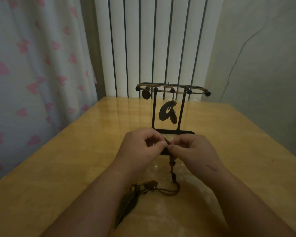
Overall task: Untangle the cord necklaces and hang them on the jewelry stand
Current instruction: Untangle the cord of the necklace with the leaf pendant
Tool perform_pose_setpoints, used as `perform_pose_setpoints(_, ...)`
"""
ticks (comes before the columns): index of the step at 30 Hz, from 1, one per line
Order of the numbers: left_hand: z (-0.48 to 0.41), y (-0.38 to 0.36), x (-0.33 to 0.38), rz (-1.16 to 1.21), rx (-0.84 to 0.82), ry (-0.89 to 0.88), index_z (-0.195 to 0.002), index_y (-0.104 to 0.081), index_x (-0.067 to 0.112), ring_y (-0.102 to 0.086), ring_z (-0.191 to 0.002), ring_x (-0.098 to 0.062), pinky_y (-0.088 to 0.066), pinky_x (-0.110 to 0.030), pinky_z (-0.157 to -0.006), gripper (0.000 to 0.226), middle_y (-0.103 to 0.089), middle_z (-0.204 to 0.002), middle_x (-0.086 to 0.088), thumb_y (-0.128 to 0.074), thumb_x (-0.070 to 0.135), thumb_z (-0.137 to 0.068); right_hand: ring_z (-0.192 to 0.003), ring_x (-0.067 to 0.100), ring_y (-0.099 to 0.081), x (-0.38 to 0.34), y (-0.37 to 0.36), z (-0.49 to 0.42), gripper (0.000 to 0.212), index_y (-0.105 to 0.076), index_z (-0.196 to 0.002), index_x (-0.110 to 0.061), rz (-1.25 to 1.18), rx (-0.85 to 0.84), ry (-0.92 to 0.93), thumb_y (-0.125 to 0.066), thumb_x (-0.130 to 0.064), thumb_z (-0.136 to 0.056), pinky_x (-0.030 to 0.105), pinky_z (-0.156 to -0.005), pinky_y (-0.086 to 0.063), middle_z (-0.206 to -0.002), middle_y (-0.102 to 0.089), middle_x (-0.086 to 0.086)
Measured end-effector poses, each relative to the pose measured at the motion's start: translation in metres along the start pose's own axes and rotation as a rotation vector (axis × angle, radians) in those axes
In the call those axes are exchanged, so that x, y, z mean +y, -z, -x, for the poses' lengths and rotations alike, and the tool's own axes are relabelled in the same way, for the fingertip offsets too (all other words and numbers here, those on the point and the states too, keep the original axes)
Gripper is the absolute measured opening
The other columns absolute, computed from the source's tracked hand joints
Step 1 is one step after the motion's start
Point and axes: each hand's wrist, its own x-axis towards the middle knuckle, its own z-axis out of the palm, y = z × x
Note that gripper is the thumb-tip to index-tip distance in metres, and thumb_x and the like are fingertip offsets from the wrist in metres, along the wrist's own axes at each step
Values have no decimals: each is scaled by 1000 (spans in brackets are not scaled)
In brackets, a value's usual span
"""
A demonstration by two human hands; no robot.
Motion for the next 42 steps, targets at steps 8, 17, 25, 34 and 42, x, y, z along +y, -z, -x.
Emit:
perform_pose_setpoints(8, 1, 0, 2, -44, -26, -35, -84, -69, 34, -58, -79, 6, -44, -6, -63, 12, -64, -79, 16, -73, 22, -85, -67, 3, -64, 0, 0, 0, 11, -68, -75, -31, 154, 16, 59, -65, -30, -86, 17, -59, -52, -68, -69, -8)
perform_pose_setpoints(17, 1, -3, -2, -120, -58, -99, -82, -63, 37, -56, -84, 5, -44, -7, -67, 20, -58, -79, 19, -71, 19, -85, -65, 8, -60, -1, 2, 1, 9, -66, -75, -29, 291, -7, 114, -64, -30, -84, 31, -62, -56, -69, -64, -7)
perform_pose_setpoints(25, -1, -3, -3, -84, -136, -23, -74, -58, 36, -54, -69, -3, -43, -13, -59, 24, -56, -76, 11, -67, 16, -83, -60, 5, -55, 0, 3, 1, 11, -67, -73, -26, 231, -49, 171, -65, -24, -83, 16, -51, -44, -64, -60, -7)
perform_pose_setpoints(34, -2, -1, -3, 98, -188, 104, -77, -61, 31, -52, -66, 2, -43, -14, -58, 20, -58, -74, 10, -61, 14, -88, -63, 5, -62, 0, 5, 1, 14, -69, -72, -23, 62, -80, 154, -66, -20, -85, 23, -61, -53, -64, -66, -8)
perform_pose_setpoints(42, -3, 1, -3, 145, -173, 107, -73, -61, 28, -51, -63, 2, -42, -15, -58, 20, -57, -69, 11, -63, 14, -88, -64, 10, -63, 1, 5, 1, 14, -71, -73, -22, 63, -73, 123, -65, -19, -85, 33, -65, -56, -66, -67, -7)
